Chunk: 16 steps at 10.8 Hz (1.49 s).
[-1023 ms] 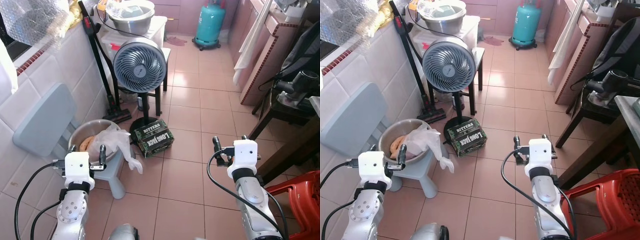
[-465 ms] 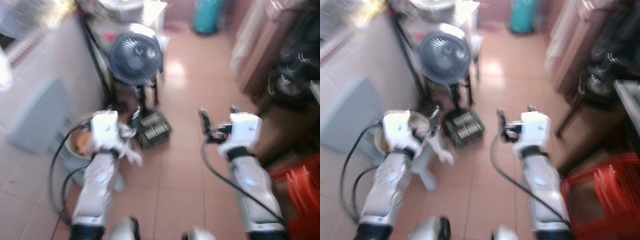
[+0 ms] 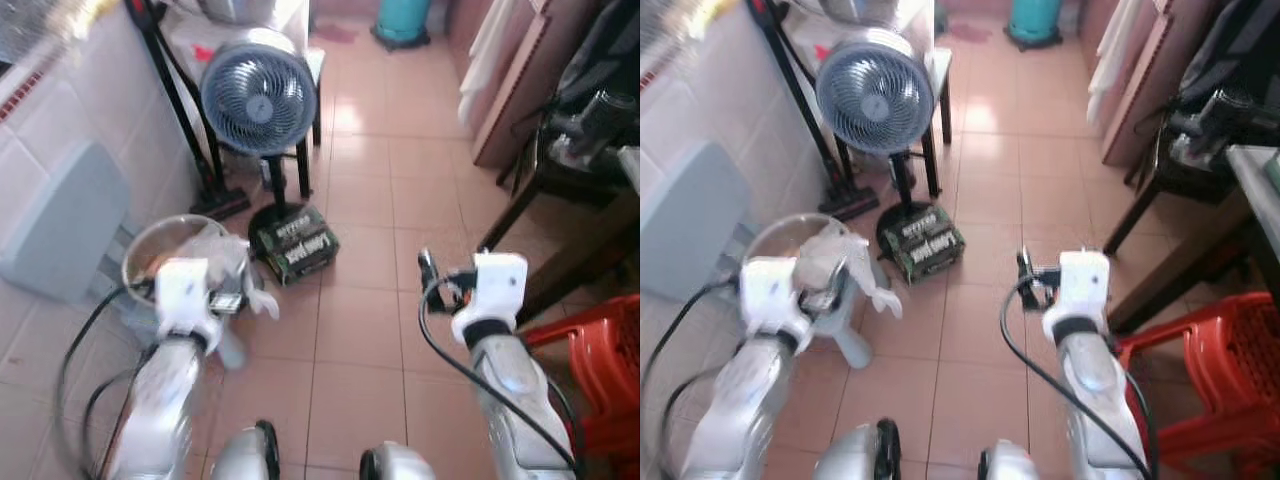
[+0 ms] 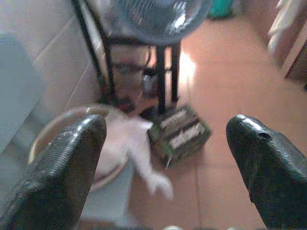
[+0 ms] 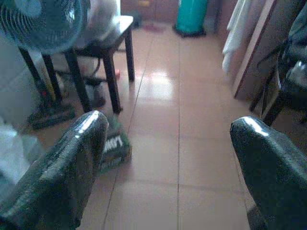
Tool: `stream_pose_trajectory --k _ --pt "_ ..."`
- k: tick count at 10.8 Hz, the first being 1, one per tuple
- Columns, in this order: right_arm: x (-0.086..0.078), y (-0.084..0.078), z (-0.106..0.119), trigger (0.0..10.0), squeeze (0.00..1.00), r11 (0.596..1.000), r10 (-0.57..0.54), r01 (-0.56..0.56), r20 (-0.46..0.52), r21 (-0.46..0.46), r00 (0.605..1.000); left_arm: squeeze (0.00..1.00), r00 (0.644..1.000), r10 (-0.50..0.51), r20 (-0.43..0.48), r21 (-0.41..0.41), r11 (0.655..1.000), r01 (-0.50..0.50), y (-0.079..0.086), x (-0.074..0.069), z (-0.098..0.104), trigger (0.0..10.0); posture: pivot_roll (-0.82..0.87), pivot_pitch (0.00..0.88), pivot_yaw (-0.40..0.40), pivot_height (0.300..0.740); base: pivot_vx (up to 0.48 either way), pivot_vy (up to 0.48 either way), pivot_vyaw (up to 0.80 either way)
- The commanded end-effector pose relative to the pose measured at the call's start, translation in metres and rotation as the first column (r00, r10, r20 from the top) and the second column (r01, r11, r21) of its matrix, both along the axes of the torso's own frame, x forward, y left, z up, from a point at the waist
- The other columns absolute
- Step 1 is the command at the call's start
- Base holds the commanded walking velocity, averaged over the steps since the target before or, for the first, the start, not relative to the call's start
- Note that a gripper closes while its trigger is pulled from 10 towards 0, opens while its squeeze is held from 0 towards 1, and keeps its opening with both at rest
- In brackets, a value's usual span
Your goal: Setting the table
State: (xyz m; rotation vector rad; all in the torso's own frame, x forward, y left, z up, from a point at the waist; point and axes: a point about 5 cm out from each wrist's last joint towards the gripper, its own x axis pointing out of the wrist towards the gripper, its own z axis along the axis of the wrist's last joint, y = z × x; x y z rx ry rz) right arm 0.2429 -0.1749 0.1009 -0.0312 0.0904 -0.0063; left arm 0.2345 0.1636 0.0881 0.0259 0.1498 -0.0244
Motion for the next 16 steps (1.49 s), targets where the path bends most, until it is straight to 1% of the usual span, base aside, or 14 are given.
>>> stream_pose_trajectory --k 1,2,3,4,5,7,9,11,12,13,14,15,16 --pt "-0.006 -0.005 0.003 10.0 0.00 1.000 -0.001 0.001 -0.013 -0.001 1.000 0.00 1.000 0.027 0.004 0.019 0.999 -0.027 0.007 -0.006 0.005 10.0 -0.02 0.202 0.031 0.740 0.000 0.000 0.00" --pt "-0.012 -0.005 0.004 10.0 0.00 0.999 0.033 -0.033 -0.013 0.015 0.999 0.00 0.999 0.048 -0.006 0.026 0.998 -0.048 0.012 -0.011 0.006 10.0 -0.02 0.213 0.033 0.740 0.000 0.000 0.00" --pt "-0.010 -0.002 0.008 10.0 0.00 0.998 0.062 -0.062 0.008 0.012 0.998 0.00 0.999 0.040 -0.010 0.032 0.999 -0.040 0.011 -0.011 0.008 10.0 -0.02 0.229 0.035 0.740 0.000 0.304 0.00" --pt "-0.007 0.000 0.008 10.0 0.00 0.998 0.060 -0.060 -0.001 0.036 0.998 0.00 0.999 0.028 -0.014 0.029 0.999 -0.028 0.008 -0.009 0.008 10.0 -0.02 0.233 0.035 0.740 0.000 0.480 0.00" --pt "-0.006 0.001 0.011 10.0 0.00 0.997 0.070 -0.071 0.015 0.037 0.997 0.00 1.000 -0.001 -0.009 0.022 1.000 0.001 0.003 -0.007 0.012 10.0 -0.01 0.238 0.034 0.740 0.000 0.480 0.00" --pt "-0.005 0.004 0.008 10.0 0.00 0.996 0.077 -0.077 0.006 0.039 0.997 0.00 0.999 -0.040 -0.007 -0.013 0.999 0.040 -0.008 -0.001 0.012 10.0 -0.01 0.234 0.028 0.740 0.000 0.480 0.00" --pt "-0.005 0.006 0.008 10.0 0.00 0.996 0.079 -0.079 0.006 0.043 0.997 0.00 0.999 -0.039 -0.008 -0.014 0.999 0.039 -0.010 0.001 0.012 10.0 -0.01 0.225 0.022 0.740 0.000 0.480 0.00" --pt "0.002 0.006 0.009 10.0 0.00 0.996 0.078 -0.078 0.014 0.039 0.997 0.00 0.999 -0.049 0.019 -0.005 0.999 0.050 -0.011 0.006 0.015 10.0 -0.01 0.209 0.015 0.740 0.000 0.418 0.00" --pt "0.005 0.006 0.007 10.0 0.00 0.997 0.057 -0.057 0.010 0.054 0.998 0.00 0.998 -0.063 0.022 -0.017 0.998 0.064 -0.014 0.007 0.013 10.0 -0.02 0.189 0.009 0.740 0.000 0.000 0.00" --pt "0.007 0.006 0.003 10.0 0.00 0.997 0.050 -0.050 0.005 0.050 0.999 0.00 0.997 -0.076 0.024 -0.016 0.997 0.076 -0.017 0.008 0.010 10.0 -0.02 0.152 0.005 0.740 0.000 0.000 0.00" --pt "0.014 0.013 0.009 10.0 0.00 0.996 0.073 -0.075 0.041 0.046 0.997 0.00 0.996 -0.067 0.055 -0.023 0.997 0.069 -0.020 0.015 0.014 10.0 -0.01 0.107 0.001 0.740 0.000 0.000 0.00" --pt "0.021 0.015 0.013 10.0 0.00 0.993 0.101 -0.105 0.068 0.051 0.993 0.00 0.994 -0.059 0.088 0.006 0.998 0.059 -0.022 0.025 0.019 10.0 0.00 0.074 0.002 0.740 0.000 0.000 0.00" --pt "0.026 0.017 0.015 10.0 0.00 0.990 0.125 -0.131 0.096 0.060 0.988 0.00 0.992 -0.047 0.117 0.025 0.999 0.044 -0.020 0.032 0.023 10.0 0.00 0.051 0.008 0.740 0.000 0.000 0.00"
